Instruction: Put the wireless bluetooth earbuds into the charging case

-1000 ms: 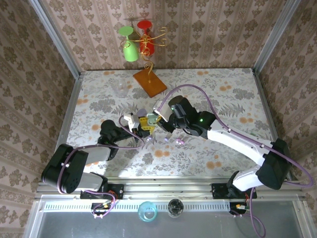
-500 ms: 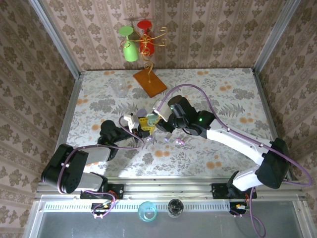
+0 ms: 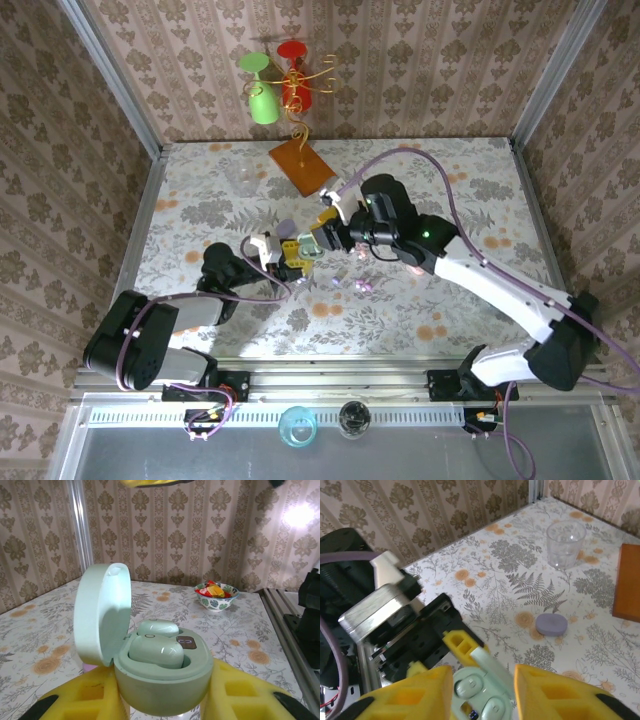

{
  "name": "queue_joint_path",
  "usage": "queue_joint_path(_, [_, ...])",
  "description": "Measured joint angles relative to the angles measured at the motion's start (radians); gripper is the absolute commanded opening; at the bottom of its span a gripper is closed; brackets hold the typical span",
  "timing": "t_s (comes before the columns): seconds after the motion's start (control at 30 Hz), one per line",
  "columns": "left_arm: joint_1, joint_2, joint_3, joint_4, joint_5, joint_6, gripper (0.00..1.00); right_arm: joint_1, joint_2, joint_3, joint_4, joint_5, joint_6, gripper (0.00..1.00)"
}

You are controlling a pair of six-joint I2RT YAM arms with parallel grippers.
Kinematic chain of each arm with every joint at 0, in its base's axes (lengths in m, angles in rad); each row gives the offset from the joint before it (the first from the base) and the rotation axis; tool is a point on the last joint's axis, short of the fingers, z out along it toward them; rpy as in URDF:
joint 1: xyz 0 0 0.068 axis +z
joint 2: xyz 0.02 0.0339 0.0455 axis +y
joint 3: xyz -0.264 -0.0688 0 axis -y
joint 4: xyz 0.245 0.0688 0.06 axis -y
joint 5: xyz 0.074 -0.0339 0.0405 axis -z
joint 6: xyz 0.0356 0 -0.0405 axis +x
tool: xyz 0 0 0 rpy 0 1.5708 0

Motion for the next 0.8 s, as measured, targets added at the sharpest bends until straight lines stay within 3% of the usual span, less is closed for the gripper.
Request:
queue_joint_path(0.27, [-0.038,-0.019,0.000,-0.001,0.024,0.005,0.28,-0.024,0.095,0.037,-0.066,-0.043,0.026,0.29])
queue_joint_path(0.63, [-0.039,-0.037,-0.005,-0.002,-0.023,0.000,0.28,-0.024,0.047,0.017,-0.113,-0.131,-0.003,0.29])
queue_joint_path(0.8, [-0.039,-0.038,-0.005,0.000,-0.057,-0.012,0.27,-0.033,-0.050,-0.029,-0.095,-0.138,0.048,0.53])
